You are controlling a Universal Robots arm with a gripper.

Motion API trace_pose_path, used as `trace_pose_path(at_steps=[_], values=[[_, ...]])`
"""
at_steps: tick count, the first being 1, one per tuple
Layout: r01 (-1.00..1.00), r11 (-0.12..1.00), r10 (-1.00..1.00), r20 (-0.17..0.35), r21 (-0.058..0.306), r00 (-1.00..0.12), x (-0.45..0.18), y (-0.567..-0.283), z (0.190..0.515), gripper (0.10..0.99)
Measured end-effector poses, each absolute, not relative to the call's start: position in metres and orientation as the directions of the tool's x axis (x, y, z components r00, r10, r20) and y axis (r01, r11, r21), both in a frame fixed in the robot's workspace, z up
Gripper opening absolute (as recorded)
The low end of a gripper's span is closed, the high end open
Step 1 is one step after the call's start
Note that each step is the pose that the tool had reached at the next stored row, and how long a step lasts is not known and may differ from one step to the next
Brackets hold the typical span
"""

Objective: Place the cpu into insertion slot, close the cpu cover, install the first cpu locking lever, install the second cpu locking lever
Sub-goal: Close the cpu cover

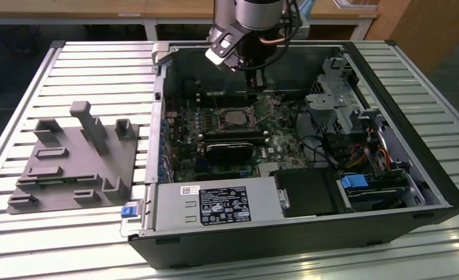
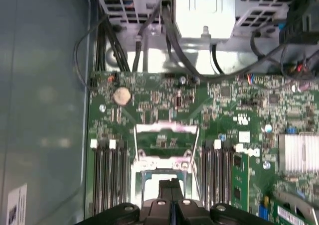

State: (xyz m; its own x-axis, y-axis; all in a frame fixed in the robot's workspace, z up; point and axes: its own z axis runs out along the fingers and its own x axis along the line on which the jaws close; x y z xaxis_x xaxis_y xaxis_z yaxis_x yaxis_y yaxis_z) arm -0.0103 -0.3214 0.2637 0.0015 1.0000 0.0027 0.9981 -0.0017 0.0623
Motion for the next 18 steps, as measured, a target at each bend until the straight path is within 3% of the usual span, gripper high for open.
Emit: trace_pose_path(at_steps=[18], values=[[0.998,0.026,1.0,0.003,0.054,-0.026,0.025,-0.321,0.261,0.106]])
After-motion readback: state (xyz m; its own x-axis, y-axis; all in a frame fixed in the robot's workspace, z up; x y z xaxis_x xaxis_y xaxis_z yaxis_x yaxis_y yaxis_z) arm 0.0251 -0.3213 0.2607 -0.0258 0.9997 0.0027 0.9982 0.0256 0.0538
